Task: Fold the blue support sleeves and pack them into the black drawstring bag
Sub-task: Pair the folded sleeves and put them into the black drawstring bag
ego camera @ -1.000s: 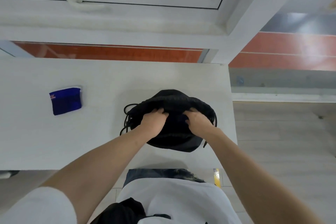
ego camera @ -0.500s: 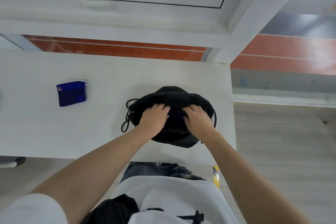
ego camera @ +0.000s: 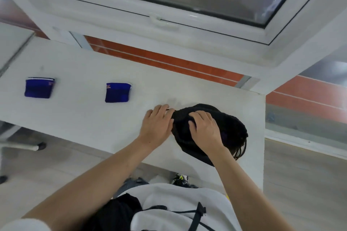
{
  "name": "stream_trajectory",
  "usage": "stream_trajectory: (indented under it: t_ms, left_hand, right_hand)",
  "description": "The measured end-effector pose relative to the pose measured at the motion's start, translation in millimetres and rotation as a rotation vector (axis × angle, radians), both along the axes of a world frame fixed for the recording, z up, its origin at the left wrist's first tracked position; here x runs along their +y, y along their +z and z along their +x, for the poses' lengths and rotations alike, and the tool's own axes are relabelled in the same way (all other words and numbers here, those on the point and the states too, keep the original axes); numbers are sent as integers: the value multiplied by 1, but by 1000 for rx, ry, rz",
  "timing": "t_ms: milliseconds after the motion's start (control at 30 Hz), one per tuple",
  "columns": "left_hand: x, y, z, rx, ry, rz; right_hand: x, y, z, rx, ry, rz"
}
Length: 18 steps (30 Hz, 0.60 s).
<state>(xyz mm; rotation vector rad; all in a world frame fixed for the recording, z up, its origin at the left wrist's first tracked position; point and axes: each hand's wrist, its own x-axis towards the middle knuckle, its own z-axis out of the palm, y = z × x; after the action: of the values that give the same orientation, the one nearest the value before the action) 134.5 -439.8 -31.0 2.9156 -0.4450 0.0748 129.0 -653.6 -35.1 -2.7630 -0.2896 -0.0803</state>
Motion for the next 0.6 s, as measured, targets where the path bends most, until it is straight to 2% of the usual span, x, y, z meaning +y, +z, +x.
stream_trajectory:
  t_ms: [200,433,600]
  left_hand:
    - [116,-3,-4,36,121,35]
    - [243,-5,-4,119,150,84]
    - [307,-9,0,165,161,108]
  right_hand:
    - [106,-2,7,33,65,14]
    - [231,-5,11,50,78,-1]
    - [289,-7,18,164,80,-34]
